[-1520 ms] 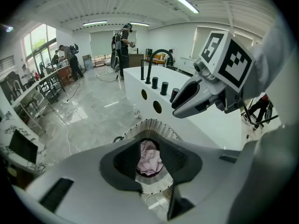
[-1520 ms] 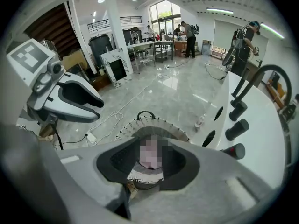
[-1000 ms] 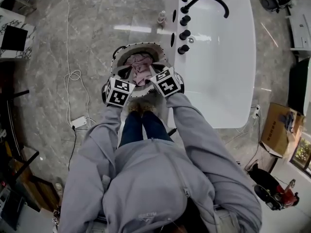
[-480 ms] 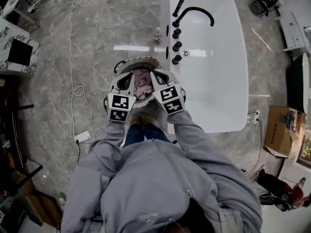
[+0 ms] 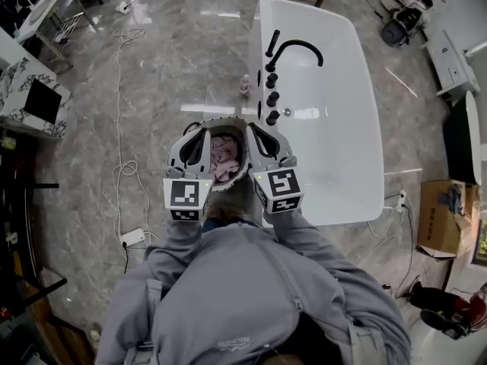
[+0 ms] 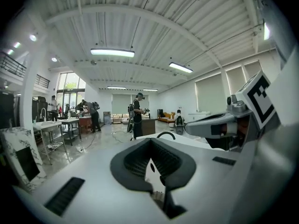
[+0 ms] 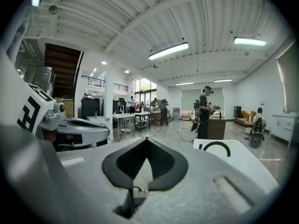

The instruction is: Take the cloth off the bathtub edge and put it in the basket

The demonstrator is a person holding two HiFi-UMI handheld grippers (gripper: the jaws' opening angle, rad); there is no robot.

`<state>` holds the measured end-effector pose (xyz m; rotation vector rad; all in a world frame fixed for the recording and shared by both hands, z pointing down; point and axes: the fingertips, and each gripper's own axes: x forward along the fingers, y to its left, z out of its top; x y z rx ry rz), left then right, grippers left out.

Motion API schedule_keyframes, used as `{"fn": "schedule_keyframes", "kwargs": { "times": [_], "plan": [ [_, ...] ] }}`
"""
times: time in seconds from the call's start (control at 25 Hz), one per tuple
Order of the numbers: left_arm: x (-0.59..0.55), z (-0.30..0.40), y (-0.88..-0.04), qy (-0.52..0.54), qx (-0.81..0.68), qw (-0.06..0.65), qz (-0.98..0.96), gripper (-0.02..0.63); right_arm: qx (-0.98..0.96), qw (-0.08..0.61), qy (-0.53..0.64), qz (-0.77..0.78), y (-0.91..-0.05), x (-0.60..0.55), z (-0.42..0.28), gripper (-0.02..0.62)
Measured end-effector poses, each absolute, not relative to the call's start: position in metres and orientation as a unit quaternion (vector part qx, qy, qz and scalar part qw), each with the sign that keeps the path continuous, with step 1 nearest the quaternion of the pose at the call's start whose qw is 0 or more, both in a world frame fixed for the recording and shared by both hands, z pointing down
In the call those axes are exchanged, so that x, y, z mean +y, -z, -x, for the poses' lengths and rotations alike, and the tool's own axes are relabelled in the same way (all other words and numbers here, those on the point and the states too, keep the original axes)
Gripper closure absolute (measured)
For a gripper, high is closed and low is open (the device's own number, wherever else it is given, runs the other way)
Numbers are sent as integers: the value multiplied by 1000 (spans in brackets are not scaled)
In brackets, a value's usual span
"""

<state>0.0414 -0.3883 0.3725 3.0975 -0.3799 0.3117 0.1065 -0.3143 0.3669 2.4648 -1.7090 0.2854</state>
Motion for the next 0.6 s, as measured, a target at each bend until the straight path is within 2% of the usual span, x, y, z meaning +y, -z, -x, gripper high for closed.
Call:
{"fn": "schedule_keyframes", "kwargs": {
  "times": [0.32, 0.6],
  "plan": [
    [-372, -23, -333, -54, -136, -20, -989, 601, -558, 42, -58, -827, -340, -298, -89, 591],
    [-367, -23, -330, -51, -124, -9, -991, 601, -557, 46, -52, -828, -336, -298, -87, 591]
  ]
}}
